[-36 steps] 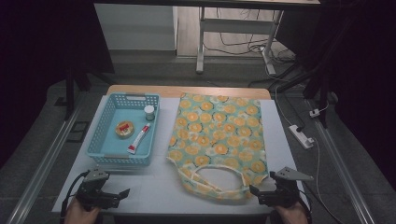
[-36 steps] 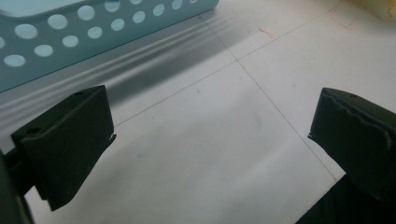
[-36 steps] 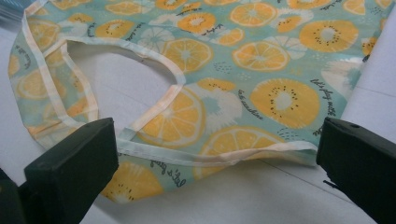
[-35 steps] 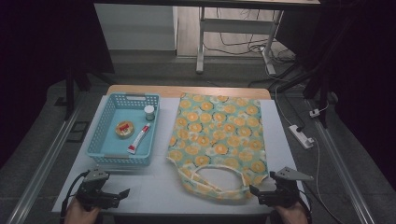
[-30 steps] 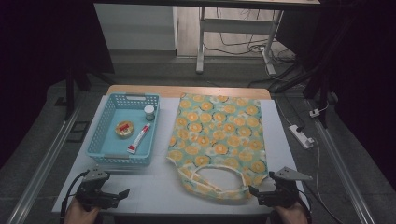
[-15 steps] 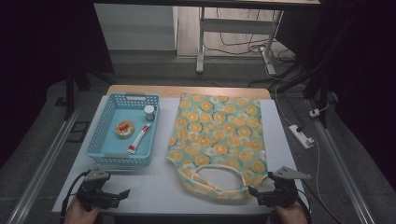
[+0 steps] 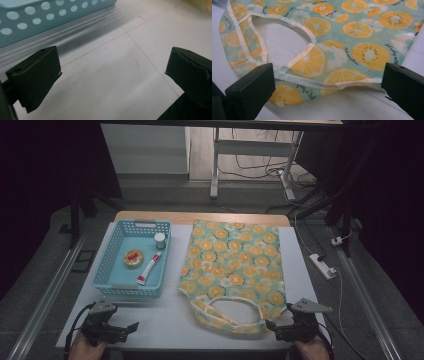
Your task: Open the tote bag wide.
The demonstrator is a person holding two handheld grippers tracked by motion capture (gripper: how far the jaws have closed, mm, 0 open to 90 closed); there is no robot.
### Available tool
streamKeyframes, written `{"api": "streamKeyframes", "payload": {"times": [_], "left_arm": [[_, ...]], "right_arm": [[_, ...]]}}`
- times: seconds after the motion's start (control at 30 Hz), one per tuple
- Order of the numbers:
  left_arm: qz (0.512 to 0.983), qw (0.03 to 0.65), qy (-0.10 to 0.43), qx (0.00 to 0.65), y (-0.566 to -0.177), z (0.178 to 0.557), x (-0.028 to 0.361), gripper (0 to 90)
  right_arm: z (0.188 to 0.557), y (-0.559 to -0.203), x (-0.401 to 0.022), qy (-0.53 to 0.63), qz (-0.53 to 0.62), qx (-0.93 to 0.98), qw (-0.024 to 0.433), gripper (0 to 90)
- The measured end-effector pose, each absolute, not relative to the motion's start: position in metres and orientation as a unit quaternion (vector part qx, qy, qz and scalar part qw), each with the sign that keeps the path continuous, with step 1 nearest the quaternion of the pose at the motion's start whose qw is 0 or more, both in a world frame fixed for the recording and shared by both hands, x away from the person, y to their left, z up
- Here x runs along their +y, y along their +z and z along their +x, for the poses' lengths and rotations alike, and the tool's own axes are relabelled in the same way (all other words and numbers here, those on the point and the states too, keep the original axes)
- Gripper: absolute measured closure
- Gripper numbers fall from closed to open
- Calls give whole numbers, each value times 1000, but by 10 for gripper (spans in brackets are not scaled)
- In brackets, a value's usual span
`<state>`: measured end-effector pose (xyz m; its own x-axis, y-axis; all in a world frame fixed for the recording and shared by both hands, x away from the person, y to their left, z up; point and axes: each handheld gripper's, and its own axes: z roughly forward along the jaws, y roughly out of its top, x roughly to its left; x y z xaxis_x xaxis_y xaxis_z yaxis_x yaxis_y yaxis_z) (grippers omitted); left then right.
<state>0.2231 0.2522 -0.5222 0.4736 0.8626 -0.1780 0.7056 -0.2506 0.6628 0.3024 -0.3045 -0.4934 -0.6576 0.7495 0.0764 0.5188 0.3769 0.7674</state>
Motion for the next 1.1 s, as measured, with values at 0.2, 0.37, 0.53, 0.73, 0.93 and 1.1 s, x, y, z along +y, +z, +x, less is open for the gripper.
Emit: {"api": "streamKeyframes", "payload": {"times": [0.2,0.37,0.53,0.73,0.93,1.1], "left_arm": [[781,356,111,500,-522,223,253,0],[782,356,111,499,-522,223,253,0],[783,356,111,498,-522,223,253,0],[784,355,112,497,-522,223,252,0],[785,354,110,497,-522,223,252,0],[785,353,109,497,-522,223,252,0]], "right_arm": [[302,-492,-301,401,377,824,137,0],[301,-490,-299,405,370,825,135,0],[300,-488,-295,412,358,827,136,0],[299,-485,-286,415,342,833,134,0],[299,-485,-276,411,330,840,128,0],[300,-486,-268,406,326,845,123,0]]}}
